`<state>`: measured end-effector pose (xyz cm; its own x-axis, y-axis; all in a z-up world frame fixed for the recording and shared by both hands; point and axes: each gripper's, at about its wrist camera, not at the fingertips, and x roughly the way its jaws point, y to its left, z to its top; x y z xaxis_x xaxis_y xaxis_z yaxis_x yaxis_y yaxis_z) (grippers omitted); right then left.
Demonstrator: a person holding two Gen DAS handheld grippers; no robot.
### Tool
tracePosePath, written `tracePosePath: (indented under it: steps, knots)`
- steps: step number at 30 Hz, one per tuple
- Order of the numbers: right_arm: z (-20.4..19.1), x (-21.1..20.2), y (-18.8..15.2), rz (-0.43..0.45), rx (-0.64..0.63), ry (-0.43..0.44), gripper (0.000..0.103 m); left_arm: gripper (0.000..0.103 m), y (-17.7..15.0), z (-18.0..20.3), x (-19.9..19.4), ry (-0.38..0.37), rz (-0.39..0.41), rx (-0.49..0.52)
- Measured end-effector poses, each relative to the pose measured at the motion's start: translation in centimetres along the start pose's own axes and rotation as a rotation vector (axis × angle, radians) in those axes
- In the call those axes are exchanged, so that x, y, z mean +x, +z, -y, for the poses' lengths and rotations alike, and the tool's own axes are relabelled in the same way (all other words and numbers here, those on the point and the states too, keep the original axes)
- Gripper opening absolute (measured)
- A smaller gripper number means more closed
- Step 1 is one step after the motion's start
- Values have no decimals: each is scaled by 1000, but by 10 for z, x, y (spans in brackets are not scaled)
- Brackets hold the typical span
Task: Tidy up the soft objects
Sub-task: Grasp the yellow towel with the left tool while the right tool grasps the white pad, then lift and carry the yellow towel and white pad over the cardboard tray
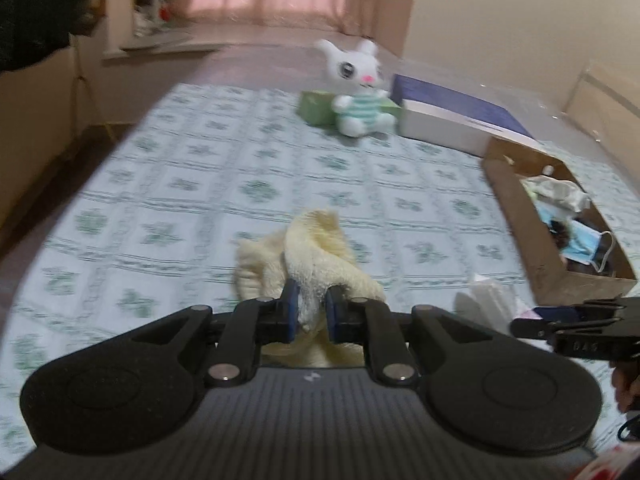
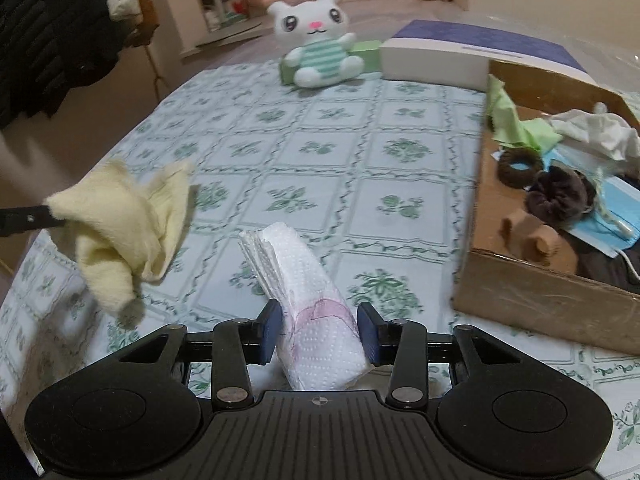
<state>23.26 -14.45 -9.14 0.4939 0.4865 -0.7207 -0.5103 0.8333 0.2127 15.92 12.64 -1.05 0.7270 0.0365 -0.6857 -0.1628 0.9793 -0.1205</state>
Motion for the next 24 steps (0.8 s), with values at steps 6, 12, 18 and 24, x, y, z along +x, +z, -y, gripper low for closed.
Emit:
tracePosePath:
  steps: [6,12,18,24]
  knots:
    - [10,1,-4,-4,34,-11,42,14,-3,8,36,-15,-44,-16]
    - [12,7,-5,-5,39,-14,42,20,-3,-1,59,1,-67,-30]
    - [15,9,-6,-4,55,-2,43,24,-4,-9,71,23,-89,-37]
    - [16,11,-5,-2,60,-3,45,28,-1,-15,63,34,-100,-76]
